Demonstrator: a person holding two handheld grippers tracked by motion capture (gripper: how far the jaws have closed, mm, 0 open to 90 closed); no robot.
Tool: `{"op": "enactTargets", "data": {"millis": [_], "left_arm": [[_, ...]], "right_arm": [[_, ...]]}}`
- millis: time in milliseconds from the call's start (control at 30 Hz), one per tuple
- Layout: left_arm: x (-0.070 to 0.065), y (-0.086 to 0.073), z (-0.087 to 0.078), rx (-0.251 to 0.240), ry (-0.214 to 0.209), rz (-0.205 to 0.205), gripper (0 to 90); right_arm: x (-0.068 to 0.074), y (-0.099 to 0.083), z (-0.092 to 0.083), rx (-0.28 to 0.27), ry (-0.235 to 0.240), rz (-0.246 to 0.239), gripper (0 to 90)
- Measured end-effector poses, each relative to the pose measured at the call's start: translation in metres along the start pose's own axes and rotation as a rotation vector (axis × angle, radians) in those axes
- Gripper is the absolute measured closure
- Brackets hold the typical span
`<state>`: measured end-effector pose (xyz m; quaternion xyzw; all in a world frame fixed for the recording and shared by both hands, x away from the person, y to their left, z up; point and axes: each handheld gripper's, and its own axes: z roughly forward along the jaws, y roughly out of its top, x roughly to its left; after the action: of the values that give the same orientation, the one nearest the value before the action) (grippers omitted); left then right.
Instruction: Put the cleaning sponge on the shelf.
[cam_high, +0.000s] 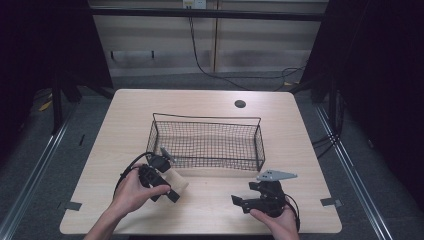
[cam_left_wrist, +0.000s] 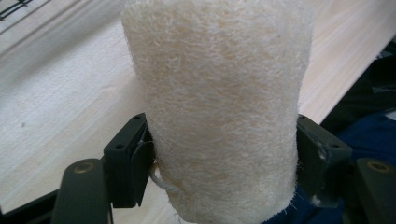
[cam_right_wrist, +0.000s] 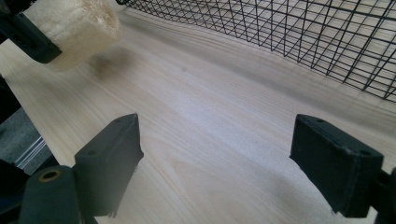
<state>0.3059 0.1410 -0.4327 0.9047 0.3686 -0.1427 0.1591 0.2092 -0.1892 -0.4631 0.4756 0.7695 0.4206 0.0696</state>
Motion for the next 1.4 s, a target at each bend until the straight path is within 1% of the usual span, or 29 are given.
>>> {"op": "enactTargets", "data": {"millis": [200, 233, 267, 300, 333, 367, 433, 467, 500, 567, 633, 667, 700, 800, 833, 867, 900, 967, 1000, 1033, 1133, 1167, 1267, 1333, 1367, 1400], "left_arm": [[0.0, -0.002, -0.004, -0.011, -0.012, -0.006, 29.9], [0.0, -0.002, -0.004, -0.011, -0.004, -0.006, 30.0], [0.0, -0.002, -0.005, -0.002, 0.015, -0.013, 30.0], [-0.001, -0.002, -0.007, -0.002, 0.034, 0.008, 30.0], [-0.001, -0.002, -0.009, -0.008, 0.008, 0.021, 30.0], [-0.002, -0.003, -0.01, -0.018, -0.009, 0.017, 30.0], [-0.003, -0.003, -0.012, -0.023, -0.009, 0.023, 30.0], [-0.004, -0.003, -0.015, -0.02, 0.0, 0.033, 30.0], [-0.005, -0.003, -0.017, -0.03, -0.001, 0.025, 30.0], [-0.007, -0.005, -0.022, -0.041, -0.017, 0.029, 30.0], [-0.006, -0.005, -0.024, -0.046, -0.019, 0.031, 29.9], [-0.007, -0.006, -0.026, -0.053, -0.024, 0.025, 29.9], [-0.006, -0.006, -0.028, -0.053, -0.028, 0.031, 29.9], [-0.006, -0.008, -0.035, -0.081, -0.052, 0.017, 29.9], [-0.006, -0.009, -0.04, -0.091, -0.054, 0.02, 30.0], [-0.006, -0.009, -0.04, -0.091, -0.054, 0.02, 30.0], [-0.006, -0.01, -0.045, -0.097, -0.057, 0.033, 30.0], [-0.006, -0.011, -0.048, -0.103, -0.05, 0.032, 30.0], [-0.006, -0.011, -0.048, -0.103, -0.05, 0.032, 30.0], [-0.006, -0.011, -0.05, -0.095, -0.043, 0.041, 30.0], [-0.006, -0.01, -0.052, -0.095, -0.038, 0.037, 30.0], [-0.004, -0.008, -0.053, -0.095, -0.028, 0.029, 30.0], [-0.003, -0.007, -0.057, -0.096, -0.029, 0.029, 30.0], [-0.002, -0.005, -0.061, -0.11, -0.029, 0.026, 30.0], [-0.001, -0.004, -0.064, -0.11, -0.033, 0.035, 30.0], [-0.001, -0.002, -0.067, -0.122, -0.035, 0.033, 30.0]], "right_arm": [[0.0, 0.0, 0.0, 0.002, -0.003, 0.0, 15.8], [0.0, 0.0, 0.0, 0.003, -0.003, 0.0, 15.8], [0.0, 0.0, 0.0, 0.002, -0.002, 0.0, 15.8], [0.0, 0.0, 0.0, 0.002, -0.003, 0.0, 15.8], [0.0, 0.0, 0.0, 0.003, -0.004, -0.001, 15.8], [0.0, 0.0, 0.0, 0.003, -0.003, -0.001, 15.8], [0.0, 0.0, 0.0, 0.004, -0.002, 0.0, 15.8], [0.0, 0.0, 0.0, 0.004, -0.003, -0.001, 15.8], [0.0, 0.0, 0.0, 0.004, -0.003, -0.001, 15.8], [0.0, 0.0, 0.0, 0.003, -0.002, -0.001, 15.8], [0.0, 0.0, 0.0, 0.002, -0.002, -0.001, 15.8], [0.0, 0.0, 0.0, 0.002, -0.002, -0.001, 15.8], [0.0, 0.0, 0.0, 0.003, -0.001, 0.0, 15.8], [0.0, 0.0, 0.0, 0.003, 0.001, -0.001, 15.8], [0.0, 0.0, 0.0, 0.003, 0.0, -0.001, 15.8], [0.0, 0.0, 0.0, 0.003, 0.0, -0.001, 15.8], [0.0, 0.0, 0.0, 0.001, 0.001, -0.003, 15.8], [0.0, 0.0, 0.0, 0.002, 0.002, -0.002, 15.8], [0.0, 0.0, 0.0, 0.002, 0.002, -0.002, 15.8], [0.0, 0.0, 0.001, 0.003, 0.004, 0.002, 15.8], [0.0, 0.001, 0.001, 0.004, 0.005, 0.004, 15.8], [0.0, 0.001, 0.002, 0.006, 0.007, 0.005, 15.8], [0.0, 0.001, 0.002, 0.006, 0.008, 0.004, 15.8], [0.0, 0.001, 0.002, 0.007, 0.01, 0.0, 15.8], [0.0, 0.001, 0.002, 0.008, 0.011, -0.002, 15.8], [0.0, 0.001, 0.002, 0.008, 0.011, -0.002, 15.8]]}}
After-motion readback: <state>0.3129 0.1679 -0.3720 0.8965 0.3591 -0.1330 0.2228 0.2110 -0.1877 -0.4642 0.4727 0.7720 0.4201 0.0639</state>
